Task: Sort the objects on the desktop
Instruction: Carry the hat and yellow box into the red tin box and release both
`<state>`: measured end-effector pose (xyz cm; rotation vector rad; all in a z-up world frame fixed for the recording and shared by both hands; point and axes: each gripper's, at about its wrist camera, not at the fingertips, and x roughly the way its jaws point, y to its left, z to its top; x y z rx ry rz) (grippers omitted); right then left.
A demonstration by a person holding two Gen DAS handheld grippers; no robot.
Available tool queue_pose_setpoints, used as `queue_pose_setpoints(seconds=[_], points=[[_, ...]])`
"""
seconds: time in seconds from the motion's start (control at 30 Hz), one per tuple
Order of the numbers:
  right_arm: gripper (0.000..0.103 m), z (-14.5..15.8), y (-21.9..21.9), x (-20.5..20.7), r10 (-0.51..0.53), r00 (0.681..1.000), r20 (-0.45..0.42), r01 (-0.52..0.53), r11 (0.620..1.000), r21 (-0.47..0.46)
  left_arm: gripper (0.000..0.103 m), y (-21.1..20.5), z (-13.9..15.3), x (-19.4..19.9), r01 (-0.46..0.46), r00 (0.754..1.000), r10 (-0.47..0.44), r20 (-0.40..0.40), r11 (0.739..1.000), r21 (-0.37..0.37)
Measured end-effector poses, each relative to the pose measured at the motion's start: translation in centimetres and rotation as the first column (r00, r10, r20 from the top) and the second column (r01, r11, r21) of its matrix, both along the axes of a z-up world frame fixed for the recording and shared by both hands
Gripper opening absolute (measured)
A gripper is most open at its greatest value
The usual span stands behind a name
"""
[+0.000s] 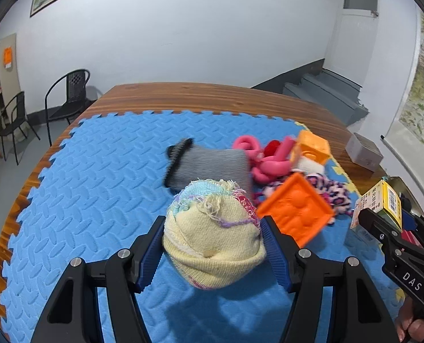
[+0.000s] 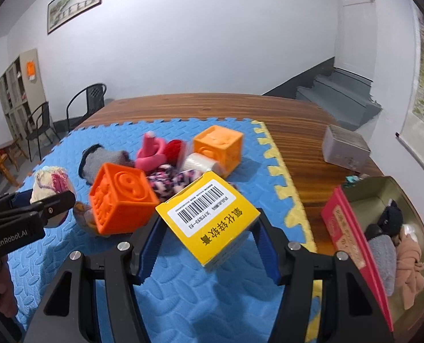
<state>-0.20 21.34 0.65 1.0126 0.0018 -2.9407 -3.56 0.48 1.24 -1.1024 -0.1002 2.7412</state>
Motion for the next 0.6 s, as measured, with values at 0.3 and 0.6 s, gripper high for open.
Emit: queue_pose_setpoints(seconds=[0.3,0.6], points=[[0.065,1.2,7.5,2.4,-0.159,0.986,-0.053,0.153,0.984,-0.096,0.067,6.4,2.4,1.1,0.110,0.993,-0.112,-0.046,0.993,-0.036],[0.065,2.2,15.8,5.1,-0.352,0.931,-0.094,0.337,0.930,-0.144,0.067,15.1,3.5,1.4,0.277,0.959,-0.279,-0.043,0.960,-0.043]])
